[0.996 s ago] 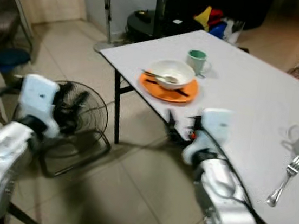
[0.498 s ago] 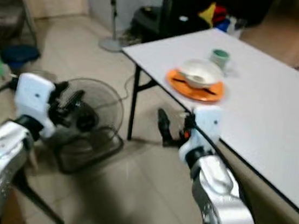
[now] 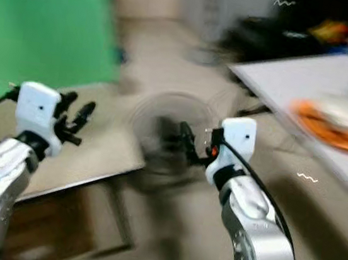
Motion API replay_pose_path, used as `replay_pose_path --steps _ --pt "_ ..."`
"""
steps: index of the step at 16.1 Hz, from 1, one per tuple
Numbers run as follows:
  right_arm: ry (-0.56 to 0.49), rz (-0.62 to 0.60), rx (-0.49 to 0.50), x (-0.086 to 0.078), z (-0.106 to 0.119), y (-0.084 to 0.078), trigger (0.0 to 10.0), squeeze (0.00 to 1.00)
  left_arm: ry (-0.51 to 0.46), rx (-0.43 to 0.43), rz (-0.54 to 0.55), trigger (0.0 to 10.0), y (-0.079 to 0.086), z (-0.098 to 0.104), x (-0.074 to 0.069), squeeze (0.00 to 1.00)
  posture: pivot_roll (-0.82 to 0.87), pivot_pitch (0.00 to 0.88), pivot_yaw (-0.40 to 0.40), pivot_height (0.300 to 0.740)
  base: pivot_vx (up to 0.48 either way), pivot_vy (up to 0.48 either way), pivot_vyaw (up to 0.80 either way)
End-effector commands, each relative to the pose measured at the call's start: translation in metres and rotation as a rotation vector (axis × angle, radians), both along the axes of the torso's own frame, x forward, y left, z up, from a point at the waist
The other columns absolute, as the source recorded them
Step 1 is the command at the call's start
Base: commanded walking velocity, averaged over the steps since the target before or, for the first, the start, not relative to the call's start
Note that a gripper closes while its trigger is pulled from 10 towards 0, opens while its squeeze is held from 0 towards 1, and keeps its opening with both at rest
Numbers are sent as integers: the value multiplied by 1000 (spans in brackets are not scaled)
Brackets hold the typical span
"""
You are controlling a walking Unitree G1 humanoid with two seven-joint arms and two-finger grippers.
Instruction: Setting the table
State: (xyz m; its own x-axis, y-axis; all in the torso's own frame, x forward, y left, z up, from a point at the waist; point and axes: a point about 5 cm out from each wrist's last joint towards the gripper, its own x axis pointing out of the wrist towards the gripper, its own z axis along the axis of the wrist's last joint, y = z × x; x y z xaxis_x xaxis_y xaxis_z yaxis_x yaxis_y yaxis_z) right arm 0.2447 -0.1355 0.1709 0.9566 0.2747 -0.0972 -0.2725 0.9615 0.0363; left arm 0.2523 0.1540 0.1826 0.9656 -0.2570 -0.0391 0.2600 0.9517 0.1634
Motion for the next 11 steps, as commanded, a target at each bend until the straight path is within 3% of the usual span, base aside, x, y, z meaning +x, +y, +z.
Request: replay_pose_path --steps 1,4,11 --pt "-9 1 5 1 2 0 10000 0 -12 15 13 10000 4 2 0 0 103 0 32 740 0 349 800" --pt "-14 5 4 3 2 2 10000 0 -18 18 15 10000 6 3 1 0 106 0 31 740 0 352 800" --pt "3 -37 34 6 -2 -2 10000 0 -10 41 82 10000 14 1 9 0 107 0 34 740 0 49 0"
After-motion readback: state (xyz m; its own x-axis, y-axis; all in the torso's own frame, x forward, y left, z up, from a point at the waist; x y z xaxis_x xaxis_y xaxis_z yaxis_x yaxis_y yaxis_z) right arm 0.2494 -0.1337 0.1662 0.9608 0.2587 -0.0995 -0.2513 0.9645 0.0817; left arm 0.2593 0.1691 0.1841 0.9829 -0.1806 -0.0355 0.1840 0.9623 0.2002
